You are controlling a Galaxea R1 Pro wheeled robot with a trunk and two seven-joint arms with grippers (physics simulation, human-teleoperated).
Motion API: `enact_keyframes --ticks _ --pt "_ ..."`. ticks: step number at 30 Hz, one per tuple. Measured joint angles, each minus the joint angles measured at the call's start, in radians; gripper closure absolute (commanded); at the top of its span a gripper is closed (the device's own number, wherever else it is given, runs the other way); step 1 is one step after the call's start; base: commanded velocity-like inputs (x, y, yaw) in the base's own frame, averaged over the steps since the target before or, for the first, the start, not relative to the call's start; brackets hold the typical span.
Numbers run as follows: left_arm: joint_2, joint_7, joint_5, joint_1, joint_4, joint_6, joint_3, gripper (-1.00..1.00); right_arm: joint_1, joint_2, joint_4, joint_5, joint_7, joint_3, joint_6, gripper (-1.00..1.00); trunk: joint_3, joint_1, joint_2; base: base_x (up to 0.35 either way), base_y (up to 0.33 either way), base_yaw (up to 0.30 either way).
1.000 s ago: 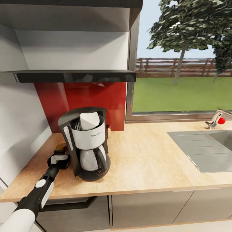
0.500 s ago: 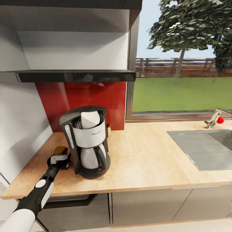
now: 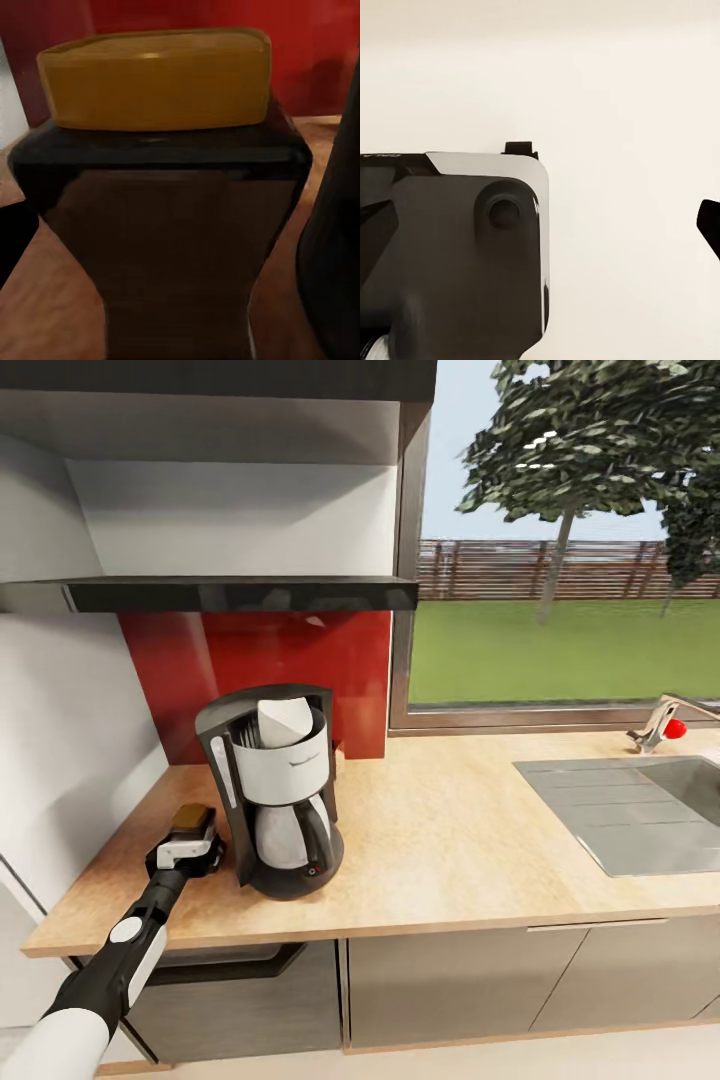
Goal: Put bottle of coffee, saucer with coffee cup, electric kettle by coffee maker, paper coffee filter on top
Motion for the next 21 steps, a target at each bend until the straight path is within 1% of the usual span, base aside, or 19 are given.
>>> enact_keyframes --ticks 2,7,16,19,21 --pt "0.0 0.0 0.0 0.0 0.0 0.0 0.0 -1.0 0.0 0.0 0.0 0.0 0.0 0.0 0.0 -1.0 0.0 0.0 0.0 -0.183 0.0 0.0" --pt "0.0 0.0 -0.001 0.0 0.0 0.0 0.0 -1.0 0.0 0.0 0.0 0.0 0.0 0.0 0.0 -1.0 0.0 0.001 0.0 -0.307 -0.003 0.0" --pt "0.0 0.0 0.0 0.003 0.0 0.0 0.0 -1.0 0.0 0.0 0.0 0.0 0.0 0.0 0.0 -1.0 0.0 0.001 0.0 -0.315 -0.067 0.0" --pt "0.0 0.0 0.0 0.056 -0.022 -0.012 -0.001 -1.0 0.0 0.002 0.0 0.0 0.0 0.0 0.0 -1.0 0.0 0.0 0.0 -0.085 -0.015 0.0" --pt "-0.001 0.0 0.0 0.085 -0.049 -0.047 0.0 -1.0 0.0 0.003 -0.001 0.0 0.0 0.0 0.0 -1.0 0.0 0.0 0.0 -0.211 -0.004 0.0"
